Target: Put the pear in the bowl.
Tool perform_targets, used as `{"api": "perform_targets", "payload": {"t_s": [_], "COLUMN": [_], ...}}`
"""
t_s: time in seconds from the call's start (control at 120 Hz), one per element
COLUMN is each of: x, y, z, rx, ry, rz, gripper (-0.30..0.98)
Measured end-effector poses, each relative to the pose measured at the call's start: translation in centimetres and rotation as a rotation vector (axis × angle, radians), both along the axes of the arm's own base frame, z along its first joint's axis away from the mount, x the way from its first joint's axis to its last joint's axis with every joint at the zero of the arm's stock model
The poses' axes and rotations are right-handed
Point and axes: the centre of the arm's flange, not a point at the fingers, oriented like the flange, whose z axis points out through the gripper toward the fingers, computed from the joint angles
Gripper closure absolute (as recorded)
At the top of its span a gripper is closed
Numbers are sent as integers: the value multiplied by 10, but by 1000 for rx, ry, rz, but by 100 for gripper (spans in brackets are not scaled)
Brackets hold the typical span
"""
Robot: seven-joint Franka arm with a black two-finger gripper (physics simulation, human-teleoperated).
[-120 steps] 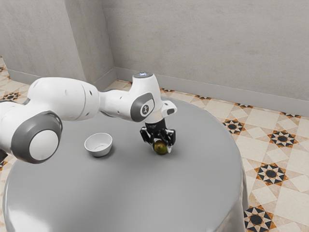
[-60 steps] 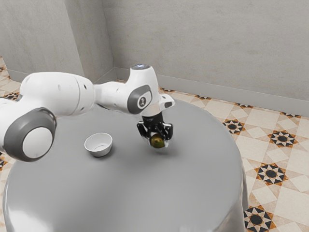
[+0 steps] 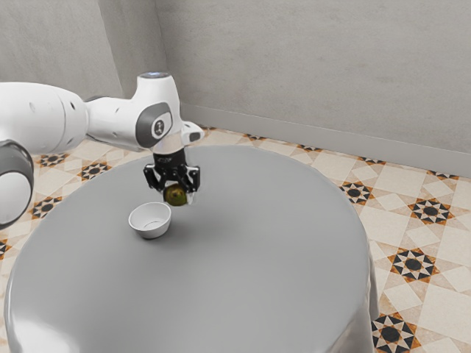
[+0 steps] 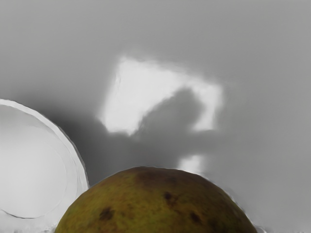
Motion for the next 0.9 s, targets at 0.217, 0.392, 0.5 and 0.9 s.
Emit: {"api": "perform_targets", "payload": {"t_s": [0.217,0.392,0.5,0.9], "x": [-27,-30,-30,-20], "y": [51,74,81,79], "z": [-7,-16,-29,-44], "rx": [25,32,35,42], "ry": [62,82,100,110], "rz": [78,110,119,101], "gripper": [28,28,28,26]}}
